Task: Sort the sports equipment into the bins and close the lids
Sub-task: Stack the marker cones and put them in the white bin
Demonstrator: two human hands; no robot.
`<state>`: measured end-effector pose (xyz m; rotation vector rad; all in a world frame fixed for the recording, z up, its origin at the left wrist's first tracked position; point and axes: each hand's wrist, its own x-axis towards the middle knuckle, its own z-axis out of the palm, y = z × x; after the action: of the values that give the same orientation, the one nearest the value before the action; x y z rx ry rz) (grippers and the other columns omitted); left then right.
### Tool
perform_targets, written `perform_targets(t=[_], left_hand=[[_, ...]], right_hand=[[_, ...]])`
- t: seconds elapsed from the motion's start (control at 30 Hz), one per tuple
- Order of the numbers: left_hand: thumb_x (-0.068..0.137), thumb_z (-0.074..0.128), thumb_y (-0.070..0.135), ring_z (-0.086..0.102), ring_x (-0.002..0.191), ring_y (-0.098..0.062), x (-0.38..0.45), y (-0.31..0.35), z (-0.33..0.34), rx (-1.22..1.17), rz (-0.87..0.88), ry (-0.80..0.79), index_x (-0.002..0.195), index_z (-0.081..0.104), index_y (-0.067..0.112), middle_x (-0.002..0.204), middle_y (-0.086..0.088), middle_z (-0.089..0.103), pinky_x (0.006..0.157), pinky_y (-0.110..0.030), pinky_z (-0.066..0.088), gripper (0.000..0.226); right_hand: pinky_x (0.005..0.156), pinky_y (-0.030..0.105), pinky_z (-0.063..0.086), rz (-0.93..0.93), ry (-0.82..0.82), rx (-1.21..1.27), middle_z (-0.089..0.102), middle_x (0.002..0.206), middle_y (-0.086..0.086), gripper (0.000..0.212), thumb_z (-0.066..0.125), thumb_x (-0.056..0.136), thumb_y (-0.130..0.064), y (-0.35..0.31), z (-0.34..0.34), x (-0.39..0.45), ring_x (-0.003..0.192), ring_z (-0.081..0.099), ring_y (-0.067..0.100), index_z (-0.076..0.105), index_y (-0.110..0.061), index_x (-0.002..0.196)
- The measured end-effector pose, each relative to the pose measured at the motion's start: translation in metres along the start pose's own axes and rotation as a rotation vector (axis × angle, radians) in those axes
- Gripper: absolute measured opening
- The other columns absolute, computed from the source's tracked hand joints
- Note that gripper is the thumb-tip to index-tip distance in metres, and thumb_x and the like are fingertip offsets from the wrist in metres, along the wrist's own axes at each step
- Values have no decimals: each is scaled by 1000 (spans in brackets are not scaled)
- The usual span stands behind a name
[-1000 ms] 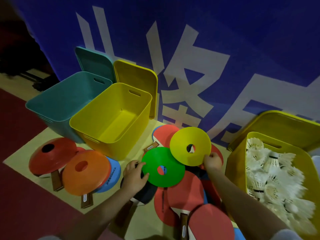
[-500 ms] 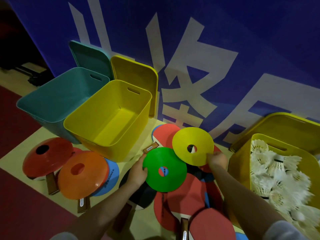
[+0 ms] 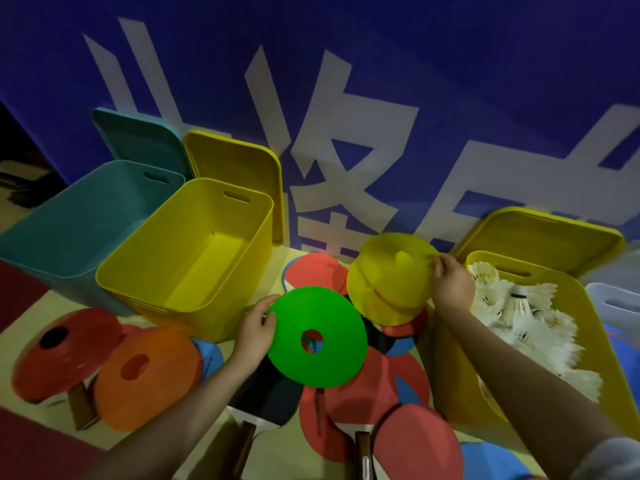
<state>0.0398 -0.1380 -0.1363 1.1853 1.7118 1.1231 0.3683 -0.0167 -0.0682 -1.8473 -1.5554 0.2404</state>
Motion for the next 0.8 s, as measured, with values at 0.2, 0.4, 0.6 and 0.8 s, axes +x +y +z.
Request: perform_targets(t=[0.2,0.4,0.6,0.8], left_hand=[[95,49,2,59,107,-5,-11,64,19,-93,133,3,124,60,13,120,0,63,93,-22,47,33],[94,52,3,60,94,-16,-40,128,86,-126,275,-100,124,61,13,106,-2,66,84,-29,48,33],[95,53,5,56,68,13,-70,166,170,-104,319,-162,124,61,12,102,0,65,62,-6,42,31],[97,51,9,59,88,-6,-104,194,260,-132,293,-232,125,59,21,105,9,65,73,-15,45,31]], right_hand=[[59,30,36,34,136,232,60,84,8,38,43,98,-16,14,-72,-9,70,53,24,47,-16,136],[82,38,46,194,233,309,62,116,12,44,42,91,-24,87,-157,-17,99,58,31,49,-20,134],[81,27,38,335,397,321,62,119,14,40,40,89,-17,180,-253,-38,105,56,28,56,-11,126],[87,54,50,556,437,193,63,115,16,43,38,83,-31,298,-319,-43,102,60,40,55,-23,121]])
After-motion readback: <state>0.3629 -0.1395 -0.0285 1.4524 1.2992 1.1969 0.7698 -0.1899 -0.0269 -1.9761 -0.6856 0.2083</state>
